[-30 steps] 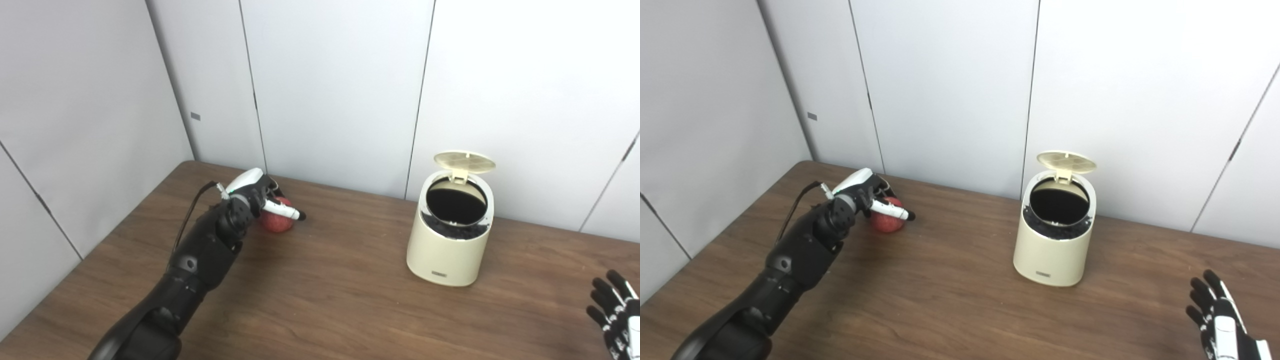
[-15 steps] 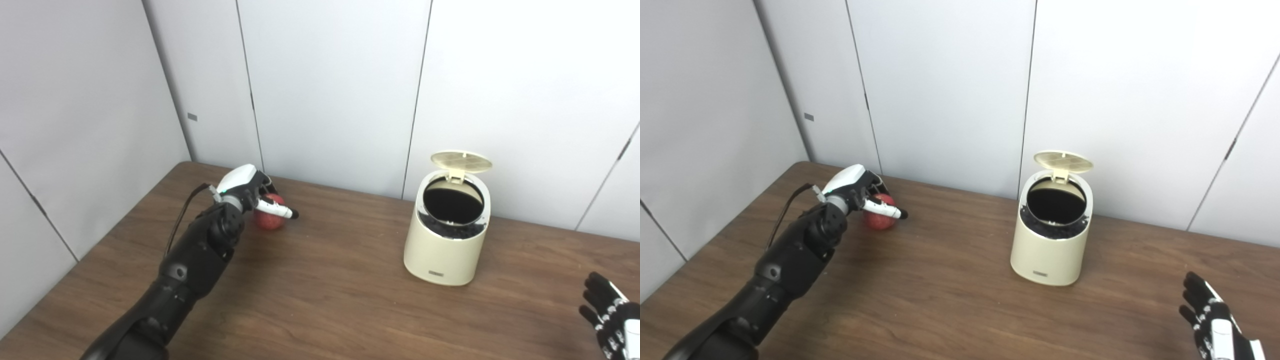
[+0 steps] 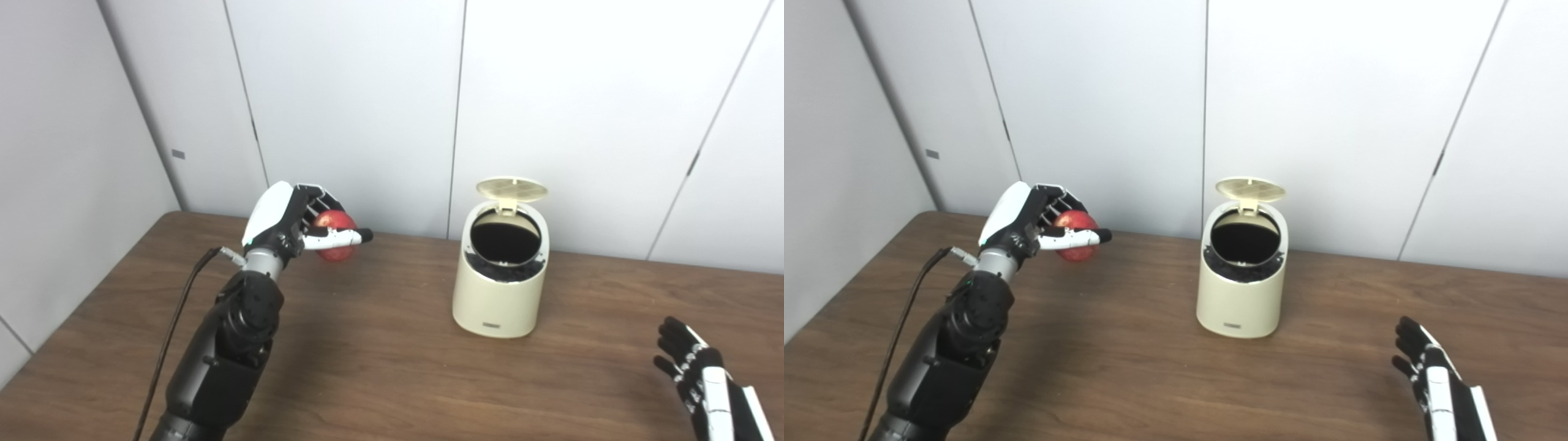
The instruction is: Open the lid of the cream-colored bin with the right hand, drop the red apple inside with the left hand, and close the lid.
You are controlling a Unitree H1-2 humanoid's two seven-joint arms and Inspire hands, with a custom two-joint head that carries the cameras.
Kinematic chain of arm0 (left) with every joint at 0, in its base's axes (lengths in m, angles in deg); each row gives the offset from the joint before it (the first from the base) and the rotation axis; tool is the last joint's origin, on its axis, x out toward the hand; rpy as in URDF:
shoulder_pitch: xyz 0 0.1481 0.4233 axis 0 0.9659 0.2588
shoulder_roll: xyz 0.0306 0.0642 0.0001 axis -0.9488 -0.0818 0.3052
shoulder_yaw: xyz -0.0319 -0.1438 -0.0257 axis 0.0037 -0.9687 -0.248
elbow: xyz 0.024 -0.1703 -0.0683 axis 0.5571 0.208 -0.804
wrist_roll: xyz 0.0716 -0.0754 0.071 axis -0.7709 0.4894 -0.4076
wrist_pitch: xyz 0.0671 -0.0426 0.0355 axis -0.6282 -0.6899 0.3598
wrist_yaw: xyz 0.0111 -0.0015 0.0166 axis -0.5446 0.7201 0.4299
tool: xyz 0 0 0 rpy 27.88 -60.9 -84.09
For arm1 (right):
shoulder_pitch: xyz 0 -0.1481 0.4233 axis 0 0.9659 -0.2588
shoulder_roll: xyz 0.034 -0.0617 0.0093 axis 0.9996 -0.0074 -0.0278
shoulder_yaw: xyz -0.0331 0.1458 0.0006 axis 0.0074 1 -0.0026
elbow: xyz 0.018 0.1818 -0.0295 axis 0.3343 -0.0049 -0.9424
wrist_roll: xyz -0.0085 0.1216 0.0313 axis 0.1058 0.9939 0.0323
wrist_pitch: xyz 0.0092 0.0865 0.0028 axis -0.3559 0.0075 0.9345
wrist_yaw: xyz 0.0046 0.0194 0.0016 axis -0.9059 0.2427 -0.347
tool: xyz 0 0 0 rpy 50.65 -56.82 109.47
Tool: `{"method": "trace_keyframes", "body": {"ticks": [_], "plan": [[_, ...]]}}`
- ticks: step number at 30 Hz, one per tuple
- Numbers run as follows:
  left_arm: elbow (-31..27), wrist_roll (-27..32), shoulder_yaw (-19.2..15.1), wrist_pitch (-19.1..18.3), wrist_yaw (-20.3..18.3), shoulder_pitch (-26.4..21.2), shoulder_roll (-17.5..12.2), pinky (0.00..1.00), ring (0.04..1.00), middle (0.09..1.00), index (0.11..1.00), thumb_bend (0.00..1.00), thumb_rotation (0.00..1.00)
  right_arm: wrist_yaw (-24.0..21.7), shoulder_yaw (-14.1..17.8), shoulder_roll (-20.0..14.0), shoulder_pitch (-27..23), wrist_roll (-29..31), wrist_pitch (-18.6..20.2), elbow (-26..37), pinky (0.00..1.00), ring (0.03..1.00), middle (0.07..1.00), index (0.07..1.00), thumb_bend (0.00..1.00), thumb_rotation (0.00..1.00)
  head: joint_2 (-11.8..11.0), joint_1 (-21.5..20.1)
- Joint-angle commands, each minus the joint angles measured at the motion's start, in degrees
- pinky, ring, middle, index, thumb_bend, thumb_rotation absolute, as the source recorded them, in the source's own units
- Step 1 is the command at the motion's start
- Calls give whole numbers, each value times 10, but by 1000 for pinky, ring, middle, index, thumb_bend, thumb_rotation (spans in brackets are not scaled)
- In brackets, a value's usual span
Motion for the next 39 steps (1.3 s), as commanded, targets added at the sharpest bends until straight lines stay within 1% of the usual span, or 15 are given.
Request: {"method": "trace_keyframes", "body": {"ticks": [1,3,7,10,12,14,15,18,20,22,24,29,35,39], "plan": [[-32,-18,0,22,21,-15,-6,347,432,532,487,474,0,5,-1,2,-16,-6,-35,13,851,899,878,840,539,998,0,-7],[-47,-22,5,30,26,-14,-1,363,431,516,479,476,0,9,-4,3,-14,-17,-32,15,856,900,878,838,544,1000,-1,-16],[-78,-25,8,48,38,-10,17,368,431,501,475,477,0,10,-6,7,-17,-15,-37,10,859,906,882,837,562,1000,-3,-35],[-97,-39,12,56,50,-6,34,353,416,483,499,476,0,14,-7,11,-19,-17,-42,4,852,900,875,832,576,1000,-4,-50],[-106,-50,17,65,56,-4,43,371,417,480,504,477,0,15,-8,14,-20,-19,-45,-1,859,897,872,828,582,1000,-5,-60],[-113,-54,19,72,62,-2,56,383,431,498,500,478,0,18,-11,18,-21,-25,-49,-4,860,896,871,825,586,1000,-7,-69],[-116,-57,21,79,69,-1,64,363,440,519,494,475,0,20,-13,20,-22,-29,-51,-7,846,893,871,823,586,1000,-7,-71],[-117,-67,23,97,96,2,92,343,440,532,494,473,0,24,-19,25,-23,-37,-62,-13,837,890,871,823,579,1000,-8,-78],[-113,-59,20,111,112,4,114,339,434,529,499,473,0,28,-22,29,-23,-41,-68,-14,831,889,875,832,573,1000,-9,-85],[-106,-56,19,124,123,7,129,340,433,531,499,473,0,29,-24,32,-23,-43,-70,-12,836,893,879,841,573,1000,-10,-89],[-97,-51,17,135,134,9,148,336,431,522,505,473,0,28,-26,33,-23,-42,-73,-12,866,912,895,874,562,1000,-11,-92],[-68,-47,25,169,165,9,188,333,440,530,503,473,0,30,-28,39,-26,-44,-79,-12,876,920,913,902,568,1000,-12,-101],[-24,-48,31,202,199,0,218,337,437,535,494,473,0,36,-33,43,-28,-55,-72,-8,878,926,919,912,579,1000,-12,-108],[1,-42,37,221,212,-7,233,333,439,546,490,472,0,38,-35,45,-29,-54,-69,-6,869,921,918,911,577,1000,-12,-111]]}}
